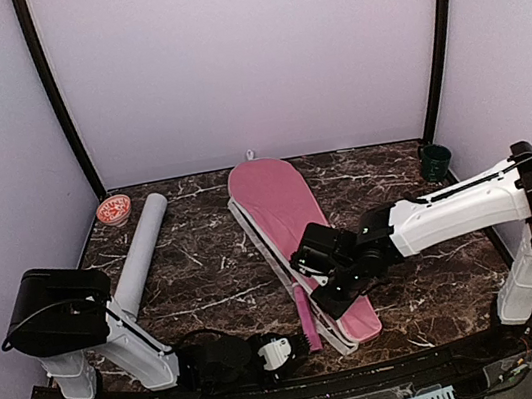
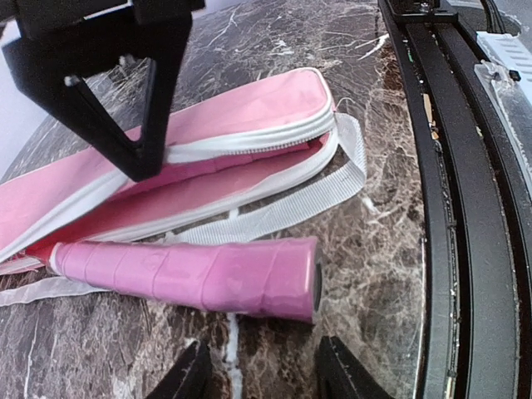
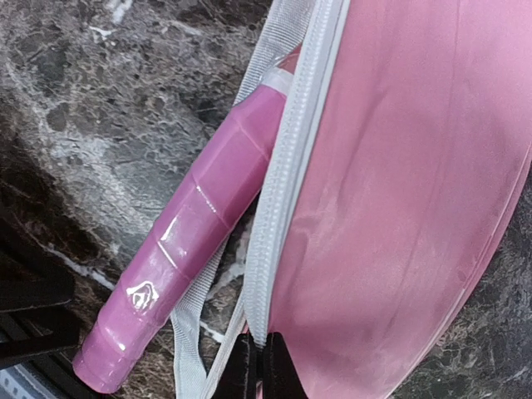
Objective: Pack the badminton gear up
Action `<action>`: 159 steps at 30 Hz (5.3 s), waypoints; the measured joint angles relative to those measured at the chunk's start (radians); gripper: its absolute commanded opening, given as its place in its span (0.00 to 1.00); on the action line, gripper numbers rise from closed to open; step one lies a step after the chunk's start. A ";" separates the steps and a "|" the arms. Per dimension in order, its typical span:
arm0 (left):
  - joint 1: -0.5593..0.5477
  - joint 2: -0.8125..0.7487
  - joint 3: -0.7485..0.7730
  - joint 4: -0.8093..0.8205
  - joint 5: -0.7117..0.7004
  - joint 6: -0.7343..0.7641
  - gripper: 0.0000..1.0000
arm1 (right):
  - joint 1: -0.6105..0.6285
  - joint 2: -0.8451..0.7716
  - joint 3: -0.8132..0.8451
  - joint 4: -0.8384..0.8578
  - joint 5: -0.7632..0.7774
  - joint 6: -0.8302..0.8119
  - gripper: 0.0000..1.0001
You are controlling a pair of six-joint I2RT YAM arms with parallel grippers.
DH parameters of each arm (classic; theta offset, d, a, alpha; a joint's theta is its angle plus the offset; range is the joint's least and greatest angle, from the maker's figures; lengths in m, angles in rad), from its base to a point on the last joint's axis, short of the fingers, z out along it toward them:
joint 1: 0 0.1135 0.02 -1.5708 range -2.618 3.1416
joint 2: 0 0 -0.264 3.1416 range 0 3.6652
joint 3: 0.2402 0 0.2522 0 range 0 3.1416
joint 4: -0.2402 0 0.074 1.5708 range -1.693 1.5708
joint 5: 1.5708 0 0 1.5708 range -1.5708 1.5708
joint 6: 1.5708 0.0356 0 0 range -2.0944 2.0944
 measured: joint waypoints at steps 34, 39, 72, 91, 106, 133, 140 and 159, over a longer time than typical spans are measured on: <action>-0.011 0.144 0.117 0.126 0.011 -0.005 0.18 | -0.051 -0.111 -0.112 0.232 -0.275 0.129 0.00; 0.000 0.162 0.132 0.135 0.038 -0.005 0.18 | -0.059 -0.121 -0.149 0.284 -0.300 0.162 0.00; 0.040 0.081 0.073 0.146 0.099 -0.002 0.38 | -0.101 -0.126 -0.324 0.478 -0.466 0.274 0.00; 0.154 -0.248 -0.106 0.029 -0.098 -0.319 0.45 | -0.132 -0.185 -0.348 0.293 -0.300 0.155 0.01; 0.441 -0.609 -0.076 -0.430 -0.084 -0.610 0.49 | -0.245 -0.314 -0.266 0.104 -0.143 0.032 0.44; 0.878 -0.490 0.030 -0.652 0.315 -0.752 0.41 | -0.170 0.277 0.286 0.161 0.108 -0.271 0.36; 0.883 -0.485 0.030 -0.645 0.317 -0.752 0.42 | -0.132 0.333 0.309 0.154 0.167 -0.293 0.42; 0.909 -0.395 0.064 -0.619 0.319 -0.739 0.40 | -0.114 0.384 0.327 0.162 0.304 -0.299 0.00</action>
